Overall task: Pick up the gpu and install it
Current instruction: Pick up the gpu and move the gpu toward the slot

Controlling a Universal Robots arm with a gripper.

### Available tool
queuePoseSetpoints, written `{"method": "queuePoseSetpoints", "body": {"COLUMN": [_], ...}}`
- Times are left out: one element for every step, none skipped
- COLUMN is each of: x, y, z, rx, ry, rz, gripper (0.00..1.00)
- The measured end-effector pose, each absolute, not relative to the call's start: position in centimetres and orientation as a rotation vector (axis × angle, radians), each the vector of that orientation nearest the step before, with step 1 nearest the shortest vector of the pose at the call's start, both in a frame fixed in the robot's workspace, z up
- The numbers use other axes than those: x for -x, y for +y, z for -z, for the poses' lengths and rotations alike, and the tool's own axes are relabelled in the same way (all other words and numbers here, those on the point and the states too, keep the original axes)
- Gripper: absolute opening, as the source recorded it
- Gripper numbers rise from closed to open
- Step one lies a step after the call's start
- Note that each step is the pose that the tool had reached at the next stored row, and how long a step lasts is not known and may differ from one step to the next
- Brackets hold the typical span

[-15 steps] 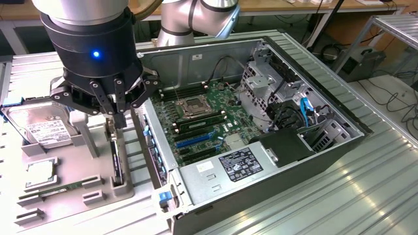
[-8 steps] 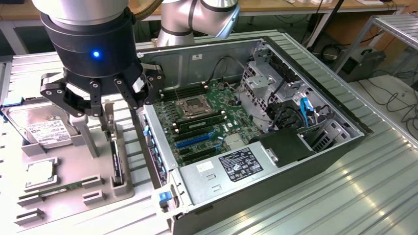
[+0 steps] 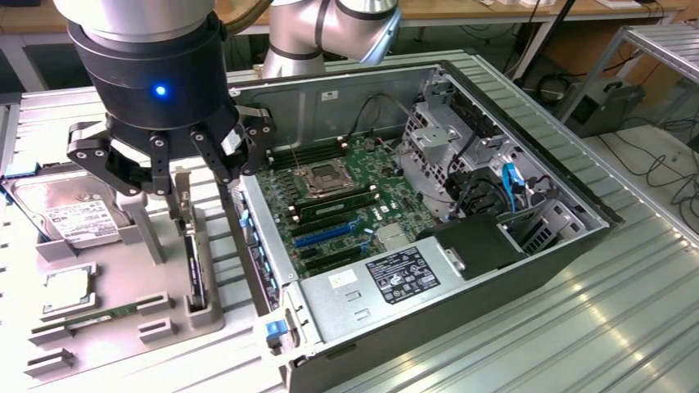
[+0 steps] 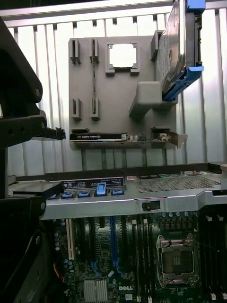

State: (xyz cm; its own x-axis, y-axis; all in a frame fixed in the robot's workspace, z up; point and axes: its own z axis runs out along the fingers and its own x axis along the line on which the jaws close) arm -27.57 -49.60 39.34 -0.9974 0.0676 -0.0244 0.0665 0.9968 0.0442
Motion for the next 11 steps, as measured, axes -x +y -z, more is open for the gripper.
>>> {"method": "queuePoseSetpoints", "body": {"x": [27.59,27.64,27.67,27.74,27.79,27.92,28.0,28.08,28.12,28.16,28.23], "y": [-49.6,-49.6,-49.6,-49.6,-49.59,-49.59,-49.6,-49.59,-49.59,-49.6,-49.59], "z": [-39.34,-39.33,-39.33,-39.33,-39.33,-39.33,-39.32,-39.32,-39.32,-39.32,-39.32], "rx": [-0.105,-0.105,-0.105,-0.105,-0.105,-0.105,-0.105,-0.105,-0.105,-0.105,-0.105], "ry": [3.113,3.113,3.113,3.113,3.113,3.113,3.113,3.113,3.113,3.113,3.113], "rz": [-0.068,-0.068,-0.068,-0.068,-0.068,-0.068,-0.068,-0.068,-0.068,-0.068,-0.068], "gripper": [0.48,0.48,0.48,0.48,0.48,0.48,0.48,0.48,0.48,0.48,0.48]}}
